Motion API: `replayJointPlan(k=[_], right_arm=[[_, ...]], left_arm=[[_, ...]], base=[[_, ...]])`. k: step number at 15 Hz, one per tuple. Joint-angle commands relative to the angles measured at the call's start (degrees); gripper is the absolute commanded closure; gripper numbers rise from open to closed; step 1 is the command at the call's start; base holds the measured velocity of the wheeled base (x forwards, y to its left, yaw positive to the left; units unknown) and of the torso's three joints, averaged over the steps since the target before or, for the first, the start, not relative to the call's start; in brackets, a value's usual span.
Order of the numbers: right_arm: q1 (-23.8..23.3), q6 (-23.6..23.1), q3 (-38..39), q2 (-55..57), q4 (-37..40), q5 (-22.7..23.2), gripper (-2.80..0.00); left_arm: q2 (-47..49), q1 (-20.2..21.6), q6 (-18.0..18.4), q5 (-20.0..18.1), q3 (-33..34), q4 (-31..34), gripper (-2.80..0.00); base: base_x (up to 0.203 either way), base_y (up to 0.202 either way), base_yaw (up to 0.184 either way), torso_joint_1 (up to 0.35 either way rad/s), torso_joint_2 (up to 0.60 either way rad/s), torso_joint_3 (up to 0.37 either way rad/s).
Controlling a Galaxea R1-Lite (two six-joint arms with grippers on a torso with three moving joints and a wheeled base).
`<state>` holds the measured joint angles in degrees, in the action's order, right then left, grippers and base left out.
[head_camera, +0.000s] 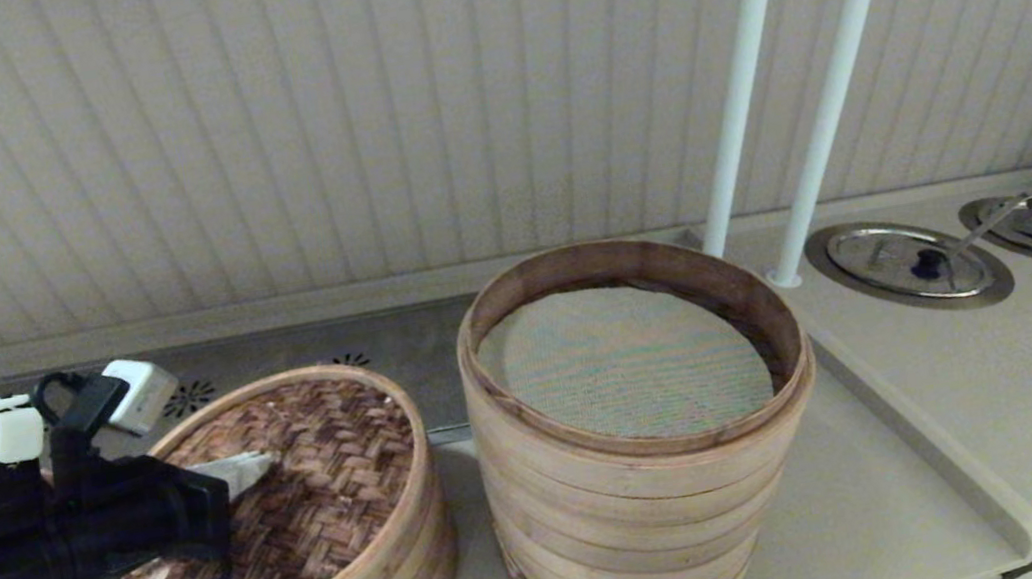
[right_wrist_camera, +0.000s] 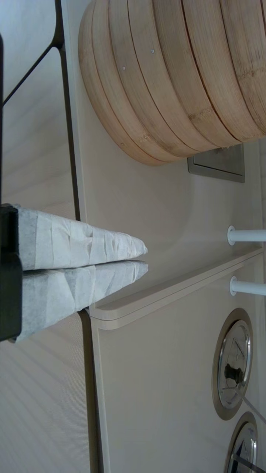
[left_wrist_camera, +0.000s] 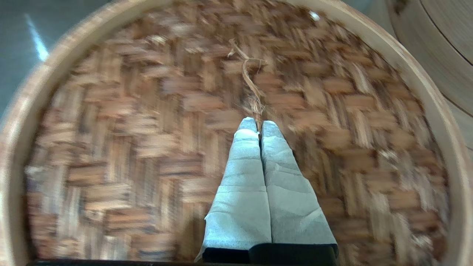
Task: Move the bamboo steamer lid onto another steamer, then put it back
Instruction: Pick up the steamer
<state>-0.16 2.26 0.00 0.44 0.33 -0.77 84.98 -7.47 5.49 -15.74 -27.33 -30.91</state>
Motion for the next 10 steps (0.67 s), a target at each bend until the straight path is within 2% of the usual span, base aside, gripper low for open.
replayJointPlan(k=[1, 6, 10], right_arm=[[0.0, 0.0, 0.2, 0.0, 0.0, 0.0, 0.0], [0.0, 0.0, 0.2, 0.0, 0.0, 0.0, 0.0], [0.0, 0.0, 0.2, 0.0, 0.0, 0.0, 0.0]], left_arm=[[0.3, 0.7, -0.1, 0.2, -0.3, -1.7, 0.0], [0.9, 0.6, 0.1, 2.5, -0.6, -4.4, 0.0], [0.9, 0.6, 0.1, 2.5, -0.7, -4.4, 0.0]], base=[[0.0, 0.0, 0.0, 0.0, 0.0, 0.0], [0.0, 0.0, 0.0, 0.0, 0.0, 0.0], [0.0, 0.0, 0.0, 0.0, 0.0, 0.0]])
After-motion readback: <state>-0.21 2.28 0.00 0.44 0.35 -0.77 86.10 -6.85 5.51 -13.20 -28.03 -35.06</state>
